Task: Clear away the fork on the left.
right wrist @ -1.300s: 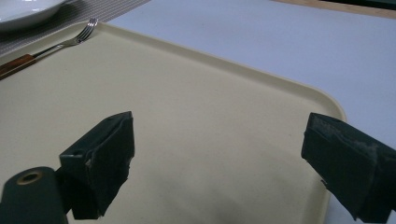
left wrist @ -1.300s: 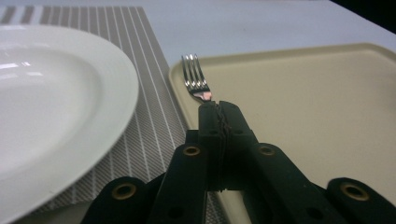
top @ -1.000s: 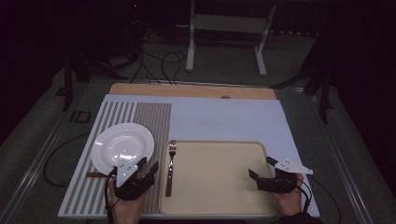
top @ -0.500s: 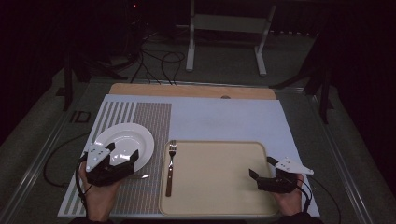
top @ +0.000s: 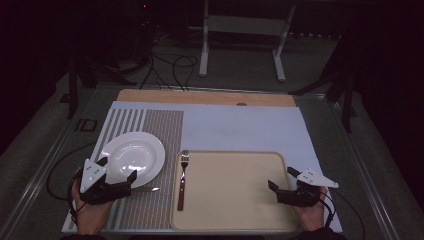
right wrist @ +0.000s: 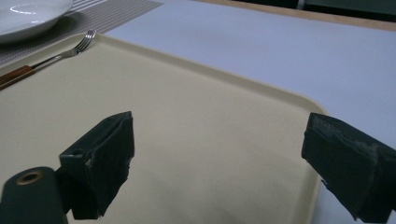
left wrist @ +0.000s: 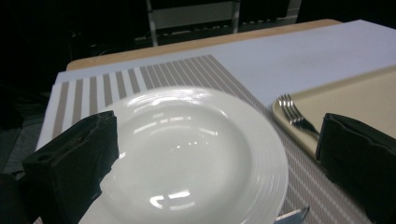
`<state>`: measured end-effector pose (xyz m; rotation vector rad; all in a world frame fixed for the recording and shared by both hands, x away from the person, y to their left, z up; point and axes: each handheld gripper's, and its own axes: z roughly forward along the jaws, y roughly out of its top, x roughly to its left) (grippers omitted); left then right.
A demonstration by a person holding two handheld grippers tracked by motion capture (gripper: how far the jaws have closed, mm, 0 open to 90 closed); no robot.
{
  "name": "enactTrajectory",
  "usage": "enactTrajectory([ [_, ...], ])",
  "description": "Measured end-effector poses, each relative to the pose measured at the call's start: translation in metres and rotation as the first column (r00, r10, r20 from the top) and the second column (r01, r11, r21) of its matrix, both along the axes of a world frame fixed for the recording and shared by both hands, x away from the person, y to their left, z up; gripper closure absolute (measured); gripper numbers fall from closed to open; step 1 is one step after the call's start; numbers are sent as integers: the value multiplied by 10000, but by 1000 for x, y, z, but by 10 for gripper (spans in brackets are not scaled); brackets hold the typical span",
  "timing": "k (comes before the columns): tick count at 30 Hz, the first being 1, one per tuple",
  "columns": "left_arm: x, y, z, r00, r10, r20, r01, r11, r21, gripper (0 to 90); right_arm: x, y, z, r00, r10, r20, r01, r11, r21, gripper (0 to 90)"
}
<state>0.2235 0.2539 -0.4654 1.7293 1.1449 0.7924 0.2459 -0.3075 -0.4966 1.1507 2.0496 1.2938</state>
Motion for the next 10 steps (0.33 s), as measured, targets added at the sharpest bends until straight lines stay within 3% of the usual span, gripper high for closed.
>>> enactTrajectory([
  [6,-1,4,-10,9998,-41,172,44,9999,-157,0,-1,-3,3,9995,-43,306,41,10000,74,94],
  [10,-2,3,-13,9998,-18,174,18,10000,-23,0,-2,-5,4,9992,-102,391,96,9998,146,94],
])
